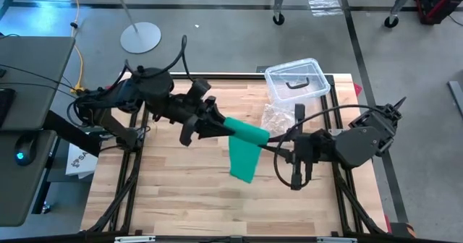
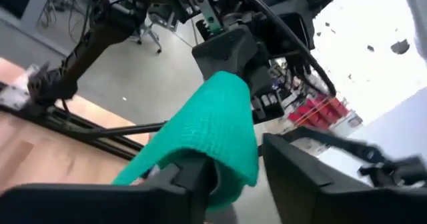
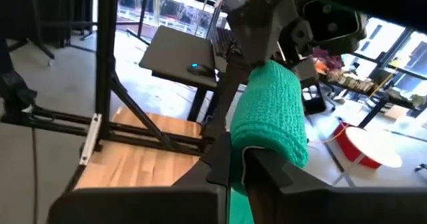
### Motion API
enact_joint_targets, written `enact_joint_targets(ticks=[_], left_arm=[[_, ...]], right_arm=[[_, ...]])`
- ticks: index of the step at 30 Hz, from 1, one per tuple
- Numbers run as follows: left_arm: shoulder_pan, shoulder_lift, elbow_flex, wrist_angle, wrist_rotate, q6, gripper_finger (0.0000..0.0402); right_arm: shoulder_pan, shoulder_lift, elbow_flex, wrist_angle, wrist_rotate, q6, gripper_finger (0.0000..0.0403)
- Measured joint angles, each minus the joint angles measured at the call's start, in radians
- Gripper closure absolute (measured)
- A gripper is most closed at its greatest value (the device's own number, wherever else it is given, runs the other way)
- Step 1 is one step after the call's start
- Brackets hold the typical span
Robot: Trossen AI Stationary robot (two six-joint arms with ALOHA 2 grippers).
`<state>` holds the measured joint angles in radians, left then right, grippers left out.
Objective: Roll bandage
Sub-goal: Roll the green bandage
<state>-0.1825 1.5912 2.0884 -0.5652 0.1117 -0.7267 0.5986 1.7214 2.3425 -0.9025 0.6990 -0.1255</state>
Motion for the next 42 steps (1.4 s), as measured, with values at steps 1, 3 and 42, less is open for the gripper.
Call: enact_joint_targets(ticks=[1,3,42], left_arm=[[0.0,0.0,0.0,0.0,0.0,0.026,0.0303],[-0.001,0.0,0.0,0.0,0.001,0.094,0.0349],[-0.048,-0.001,0.001,-0.015,-0.034,0.029,0.0281]], right_arm=[[0.001,0.0,0.0,0.003,-0.003,0.02,0.0383],[0.002,0.001,0.0,0.009,-0.002,0.084,0.0382],[-0.004,0.013,0.0,-0.006,-0.028,-0.209,0.0392]])
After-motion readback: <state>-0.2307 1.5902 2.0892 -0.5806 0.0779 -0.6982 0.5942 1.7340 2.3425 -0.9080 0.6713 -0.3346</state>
